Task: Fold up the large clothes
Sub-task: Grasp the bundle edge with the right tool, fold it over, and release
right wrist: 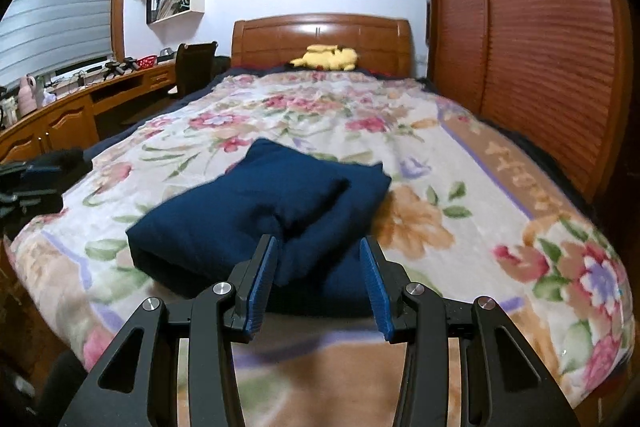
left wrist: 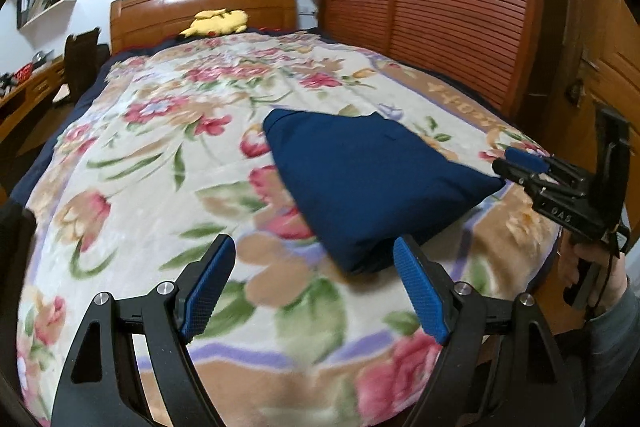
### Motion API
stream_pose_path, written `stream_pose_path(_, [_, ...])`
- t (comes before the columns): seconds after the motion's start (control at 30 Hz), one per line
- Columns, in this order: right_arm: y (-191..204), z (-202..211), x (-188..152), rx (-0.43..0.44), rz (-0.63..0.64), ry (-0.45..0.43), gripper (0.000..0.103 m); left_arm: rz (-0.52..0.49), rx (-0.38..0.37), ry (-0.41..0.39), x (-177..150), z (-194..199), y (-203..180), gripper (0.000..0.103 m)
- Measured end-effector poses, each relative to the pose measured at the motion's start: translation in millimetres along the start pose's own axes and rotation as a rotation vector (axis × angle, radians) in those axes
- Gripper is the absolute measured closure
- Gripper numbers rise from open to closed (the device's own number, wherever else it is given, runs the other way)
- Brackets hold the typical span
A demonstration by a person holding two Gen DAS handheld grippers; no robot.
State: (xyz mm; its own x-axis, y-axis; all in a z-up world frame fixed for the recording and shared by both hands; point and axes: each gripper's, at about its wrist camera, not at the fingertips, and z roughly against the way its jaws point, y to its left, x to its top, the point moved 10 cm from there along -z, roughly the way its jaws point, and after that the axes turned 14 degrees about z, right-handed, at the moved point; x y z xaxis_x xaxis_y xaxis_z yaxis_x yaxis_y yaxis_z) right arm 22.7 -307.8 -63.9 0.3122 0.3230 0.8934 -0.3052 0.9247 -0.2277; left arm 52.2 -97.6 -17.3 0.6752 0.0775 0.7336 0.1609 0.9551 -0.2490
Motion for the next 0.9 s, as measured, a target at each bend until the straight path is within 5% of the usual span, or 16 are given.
stream_pose_path(0.3, [43,-27,14,0.057,0.053,-0.004,0.046,0.009,0.034,-0.013,-18,6,35,0.021])
stream_pose_path(0.6, [38,-63,-1,0.032,0.045,0.108,0.035,0.020,0.026,0.000,-29,4,49,0.021])
stream_pose_path(0.9, [34,-86,-13,0.136,-0.035,0.188,0.032,0.016,0.020,-0.009,-30,8,48,0.020])
